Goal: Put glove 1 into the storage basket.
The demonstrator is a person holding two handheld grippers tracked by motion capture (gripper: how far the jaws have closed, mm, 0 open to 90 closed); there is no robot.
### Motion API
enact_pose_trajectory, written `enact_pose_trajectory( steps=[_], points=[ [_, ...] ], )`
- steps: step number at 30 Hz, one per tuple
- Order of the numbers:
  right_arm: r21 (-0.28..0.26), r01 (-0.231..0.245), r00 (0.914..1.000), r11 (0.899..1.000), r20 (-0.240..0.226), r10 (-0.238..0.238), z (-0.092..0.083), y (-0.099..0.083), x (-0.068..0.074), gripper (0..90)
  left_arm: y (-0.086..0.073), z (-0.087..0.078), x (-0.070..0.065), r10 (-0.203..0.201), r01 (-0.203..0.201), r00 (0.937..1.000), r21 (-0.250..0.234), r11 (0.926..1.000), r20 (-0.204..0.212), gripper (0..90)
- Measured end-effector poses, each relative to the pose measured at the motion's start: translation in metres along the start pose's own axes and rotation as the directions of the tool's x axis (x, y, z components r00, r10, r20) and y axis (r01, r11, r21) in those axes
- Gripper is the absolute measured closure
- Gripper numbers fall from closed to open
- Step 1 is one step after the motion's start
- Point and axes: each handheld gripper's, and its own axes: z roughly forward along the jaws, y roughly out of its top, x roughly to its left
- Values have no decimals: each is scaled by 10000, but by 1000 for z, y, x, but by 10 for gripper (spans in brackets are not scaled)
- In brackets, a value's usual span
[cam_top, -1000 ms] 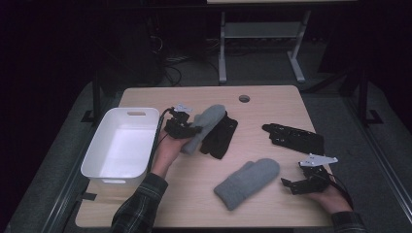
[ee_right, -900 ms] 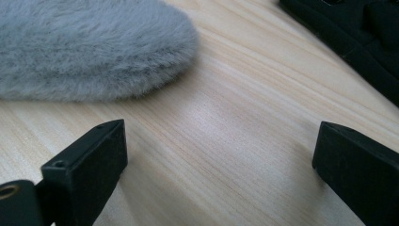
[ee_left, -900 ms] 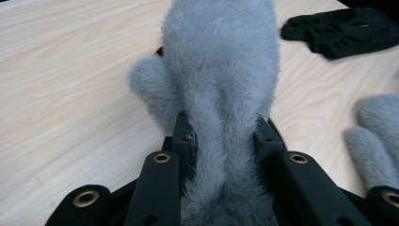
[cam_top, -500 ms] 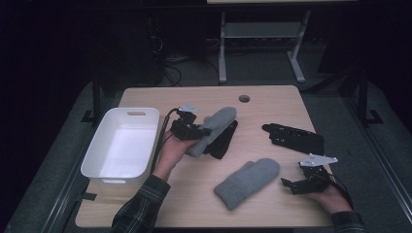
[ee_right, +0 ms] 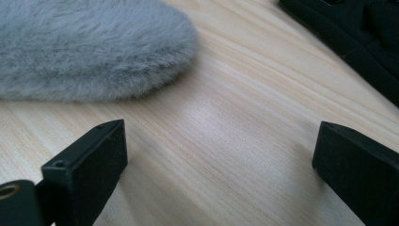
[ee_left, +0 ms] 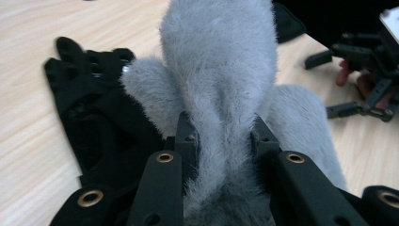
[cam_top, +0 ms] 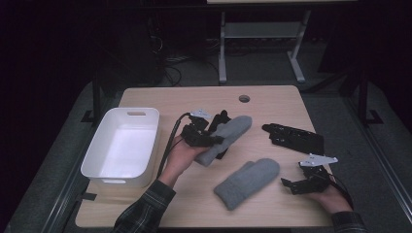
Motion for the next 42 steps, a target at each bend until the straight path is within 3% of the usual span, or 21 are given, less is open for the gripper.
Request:
enact_pose_trajectory(
  steps=[18,25,38,42],
  points=[
    [-5,9,10000,10000,2,-9,0,0,0,34,-11,13,-48,624,-669,9948,541,9963,803,711],
    [-2,4,10000,10000,1,-4,0,0,0,34,-17,29,-63,759,-857,9908,861,9926,1119,710],
    [-5,8,10000,10000,7,-8,0,0,0,34,-26,48,-76,709,-830,9926,1239,9888,991,709],
    [-1,-7,10000,10000,0,7,0,0,0,34,-29,53,-78,928,-1060,9913,1478,9833,934,695]
  ],
)
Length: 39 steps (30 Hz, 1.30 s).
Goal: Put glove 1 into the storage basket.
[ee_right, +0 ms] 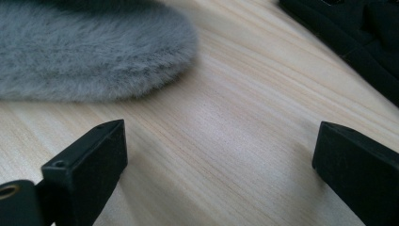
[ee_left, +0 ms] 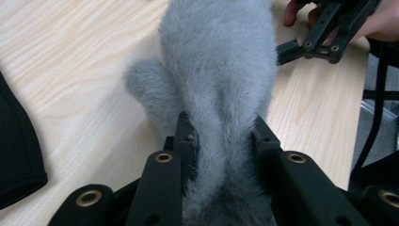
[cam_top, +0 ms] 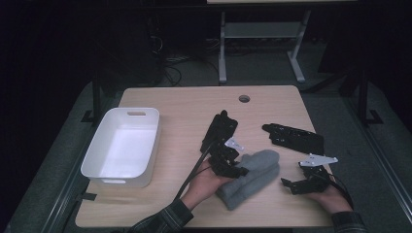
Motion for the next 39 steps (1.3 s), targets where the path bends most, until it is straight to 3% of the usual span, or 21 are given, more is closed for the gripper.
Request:
enact_pose_trajectory(
  steps=[3,7,9,13,19,22,24,28,31,35,39],
  points=[
    [-2,3,10000,10000,-2,-3,0,0,0,34,-2,4,-2,-84,84,9999,34,10000,65,663],
    [-1,3,10000,10000,-8,-3,0,0,0,34,-2,5,-2,191,-192,9998,141,9997,58,599],
    [-1,2,10000,10000,-10,-2,0,0,0,34,-2,5,-2,117,-118,9998,34,9999,143,552],
    [0,1,10000,10000,-10,-1,0,0,0,34,-1,2,-2,466,-465,9986,-43,9989,249,424],
    [-1,-2,10000,10000,-9,2,0,0,0,34,7,-14,0,694,-657,9965,-756,9950,475,335],
    [-6,8,10000,10000,-1,-8,0,0,0,34,12,-22,7,906,-886,9958,-1095,9900,131,326],
    [-5,13,10000,10000,2,-13,0,0,0,34,13,-23,17,765,-759,9971,-1148,9905,10,328],
    [-6,20,10000,10000,3,-20,0,0,0,34,10,-16,35,476,-473,9989,-879,9950,14,302],
    [-5,19,10000,10000,0,-19,0,0,0,34,6,-9,42,256,-224,9989,-778,9967,395,266],
    [-1,14,10000,10000,-2,-14,0,0,0,34,3,3,42,114,-66,9970,-622,9980,768,217],
    [-2,19,10000,10000,3,-19,0,0,0,34,3,11,35,346,-317,9956,-341,9989,874,185]
  ],
)
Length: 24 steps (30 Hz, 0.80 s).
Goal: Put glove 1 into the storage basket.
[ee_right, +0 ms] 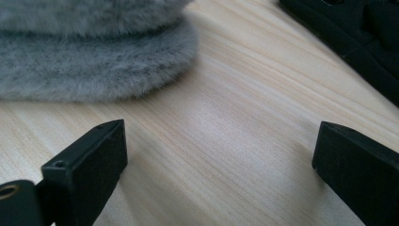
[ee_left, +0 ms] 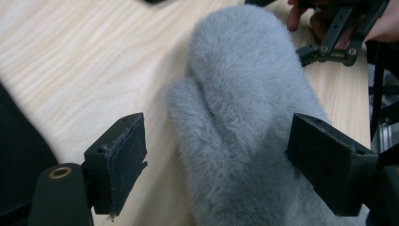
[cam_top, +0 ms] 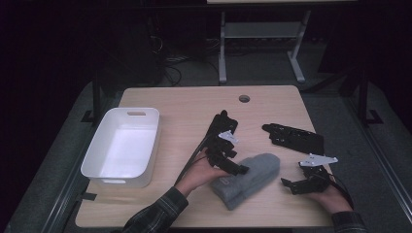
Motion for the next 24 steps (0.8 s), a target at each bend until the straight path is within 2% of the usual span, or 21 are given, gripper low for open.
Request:
enact_pose_trajectory(
  steps=[3,5,8,15,24],
  points=[
    [0,-11,10000,10000,-4,11,0,0,0,34,0,6,-6,125,-124,9999,131,9998,-4,169],
    [2,-6,10000,10000,-2,6,0,0,0,34,0,11,-9,312,-305,9993,339,9990,-202,145],
    [3,-5,10000,10000,0,5,0,0,0,34,-2,20,-13,378,-364,9991,636,9973,-205,125],
    [1,-5,10000,10000,0,5,0,0,0,34,-7,36,-19,713,-698,9974,1318,9888,-69,123],
    [2,4,10000,10000,3,-4,0,0,0,34,-10,47,-19,590,-605,9982,1692,9837,139,124]
  ],
)
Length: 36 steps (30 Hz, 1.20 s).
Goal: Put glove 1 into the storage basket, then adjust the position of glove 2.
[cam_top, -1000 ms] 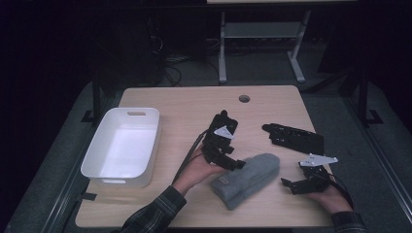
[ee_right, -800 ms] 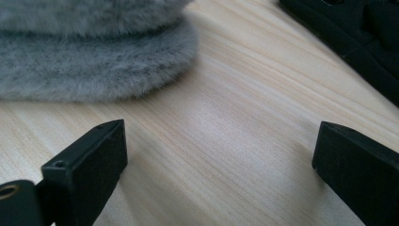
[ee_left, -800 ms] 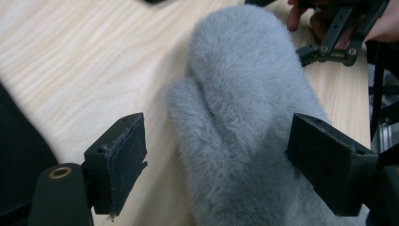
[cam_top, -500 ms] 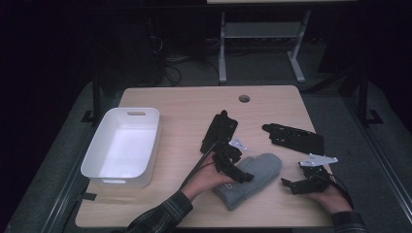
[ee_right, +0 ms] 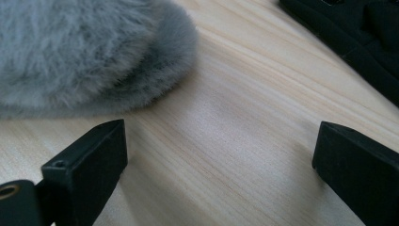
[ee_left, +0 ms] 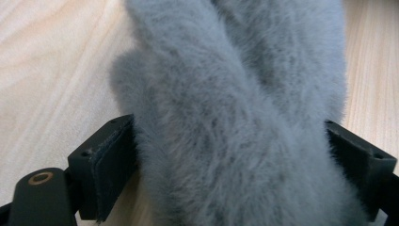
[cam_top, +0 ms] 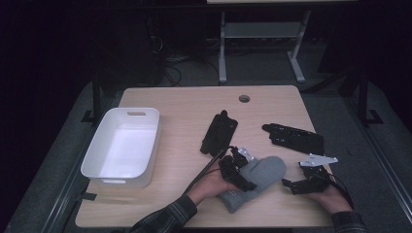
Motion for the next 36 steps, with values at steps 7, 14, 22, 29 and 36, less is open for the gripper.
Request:
enact_pose_trajectory(
  steps=[7,14,22,29,36],
  points=[
    [2,13,10000,10000,-3,-13,0,0,0,34,2,0,-3,168,-170,9994,54,9998,314,247],
    [7,28,10000,10000,3,-28,0,0,0,34,2,-1,-2,-48,32,9953,163,9999,964,490],
    [10,11,10000,10000,7,-11,0,0,0,34,3,-6,-7,76,-85,9973,124,9999,731,629],
    [9,4,10000,10000,0,-4,0,0,0,34,4,-13,-5,-34,33,9962,12,10000,871,646],
    [9,1,10000,10000,-1,-1,0,1,0,34,4,-27,-4,-8,15,9974,-101,9999,723,647]
  ],
)
